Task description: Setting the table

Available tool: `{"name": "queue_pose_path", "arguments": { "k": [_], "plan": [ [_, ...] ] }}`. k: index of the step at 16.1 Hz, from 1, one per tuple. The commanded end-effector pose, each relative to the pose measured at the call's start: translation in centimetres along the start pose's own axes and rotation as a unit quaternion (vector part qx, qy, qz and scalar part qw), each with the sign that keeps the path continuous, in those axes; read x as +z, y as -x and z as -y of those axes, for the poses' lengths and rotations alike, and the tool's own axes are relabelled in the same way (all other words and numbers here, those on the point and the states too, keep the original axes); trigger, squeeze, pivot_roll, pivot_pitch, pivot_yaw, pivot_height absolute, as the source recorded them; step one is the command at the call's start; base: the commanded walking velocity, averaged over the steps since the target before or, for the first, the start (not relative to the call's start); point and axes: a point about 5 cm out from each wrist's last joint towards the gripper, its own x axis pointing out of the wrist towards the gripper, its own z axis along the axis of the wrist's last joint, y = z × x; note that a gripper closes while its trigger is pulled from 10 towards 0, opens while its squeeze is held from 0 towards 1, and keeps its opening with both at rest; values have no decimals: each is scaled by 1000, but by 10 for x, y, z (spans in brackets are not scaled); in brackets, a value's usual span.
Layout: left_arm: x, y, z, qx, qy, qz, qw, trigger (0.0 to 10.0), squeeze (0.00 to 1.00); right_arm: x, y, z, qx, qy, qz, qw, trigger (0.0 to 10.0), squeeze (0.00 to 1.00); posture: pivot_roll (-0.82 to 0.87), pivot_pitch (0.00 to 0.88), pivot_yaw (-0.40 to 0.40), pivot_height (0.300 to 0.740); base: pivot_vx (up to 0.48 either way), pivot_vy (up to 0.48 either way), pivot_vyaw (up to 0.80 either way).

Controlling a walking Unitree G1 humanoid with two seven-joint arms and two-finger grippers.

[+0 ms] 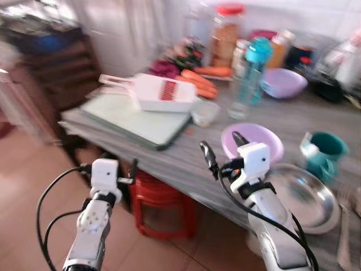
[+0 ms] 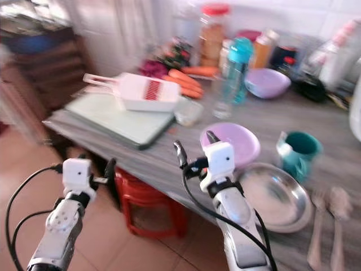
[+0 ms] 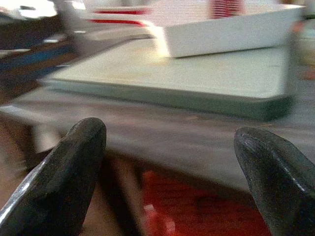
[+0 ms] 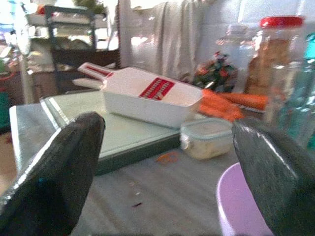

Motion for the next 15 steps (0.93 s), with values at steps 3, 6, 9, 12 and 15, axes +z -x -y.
{"name": "queue_pose_path", "arguments": {
  "k": [3,6,9,12,15],
  "plan": [
    [-9,-1,-11,59,-37,-16,997,10000,0,0,-2,0,6,1,0,1000,10000,0,12,0,50,740,0,0,800],
    [-19,0,-24,100,-75,-40,991,10000,0,-1,-3,-2,9,0,2,1000,10000,0,15,0,50,740,0,0,800],
    [-32,4,-28,112,-95,-67,987,10000,0,-4,-3,-3,9,-2,2,1000,10000,0,21,0,48,740,0,0,800],
    [-45,9,-33,129,-95,-100,982,10000,0,-8,-5,-4,15,-3,-2,1000,10000,0,35,0,32,740,0,0,800],
    [-60,18,-38,141,-89,-137,976,10000,0,-11,-9,-5,26,-1,-4,1000,10000,0,59,0,10,740,0,0,800]
  ]
}}
